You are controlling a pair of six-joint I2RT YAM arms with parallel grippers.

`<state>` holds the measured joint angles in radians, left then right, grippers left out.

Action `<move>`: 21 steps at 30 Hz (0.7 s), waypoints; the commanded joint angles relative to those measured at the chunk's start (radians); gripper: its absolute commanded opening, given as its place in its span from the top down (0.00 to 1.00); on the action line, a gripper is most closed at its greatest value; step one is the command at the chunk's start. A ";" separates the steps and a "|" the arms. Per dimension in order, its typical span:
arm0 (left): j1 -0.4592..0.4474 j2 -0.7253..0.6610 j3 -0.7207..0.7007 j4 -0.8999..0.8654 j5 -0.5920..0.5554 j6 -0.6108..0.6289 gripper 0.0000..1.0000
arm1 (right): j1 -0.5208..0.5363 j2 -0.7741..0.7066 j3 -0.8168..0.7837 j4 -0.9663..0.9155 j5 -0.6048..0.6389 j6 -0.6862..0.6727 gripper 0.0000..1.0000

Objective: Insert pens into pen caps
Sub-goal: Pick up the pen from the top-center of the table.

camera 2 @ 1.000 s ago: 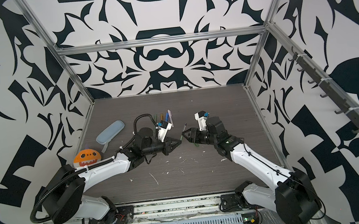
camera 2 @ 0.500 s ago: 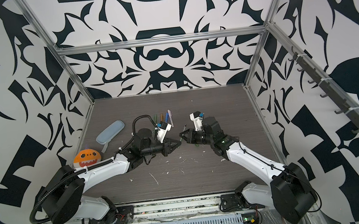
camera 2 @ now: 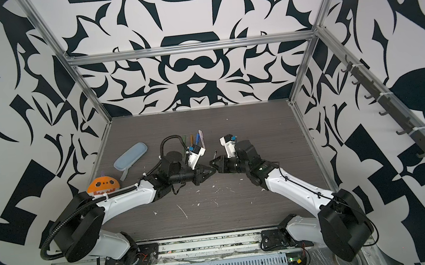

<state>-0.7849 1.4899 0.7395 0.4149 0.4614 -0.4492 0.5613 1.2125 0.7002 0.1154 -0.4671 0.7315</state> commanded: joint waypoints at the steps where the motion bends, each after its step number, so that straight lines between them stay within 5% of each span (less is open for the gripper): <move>1: -0.001 -0.018 0.017 -0.003 0.002 0.012 0.92 | 0.008 -0.006 0.041 0.001 0.010 -0.028 1.00; 3: -0.002 -0.020 0.014 -0.010 0.000 0.016 0.94 | 0.009 -0.006 0.044 0.000 0.006 -0.027 0.98; 5: -0.001 -0.024 0.003 -0.013 -0.015 0.021 0.97 | 0.009 -0.016 0.054 -0.014 -0.001 -0.031 0.75; 7: -0.001 -0.039 -0.017 -0.010 -0.048 0.029 0.98 | 0.009 -0.050 0.078 -0.063 0.019 -0.054 0.66; 14: 0.005 -0.168 -0.143 -0.027 -0.362 0.022 1.00 | 0.003 -0.168 0.122 -0.374 0.279 -0.237 0.62; 21: 0.012 -0.353 -0.284 -0.011 -0.399 -0.001 1.00 | -0.020 0.007 0.130 -0.549 0.425 -0.313 0.58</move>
<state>-0.7769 1.1934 0.4816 0.3946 0.1093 -0.4381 0.5480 1.1519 0.8108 -0.3077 -0.1467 0.4828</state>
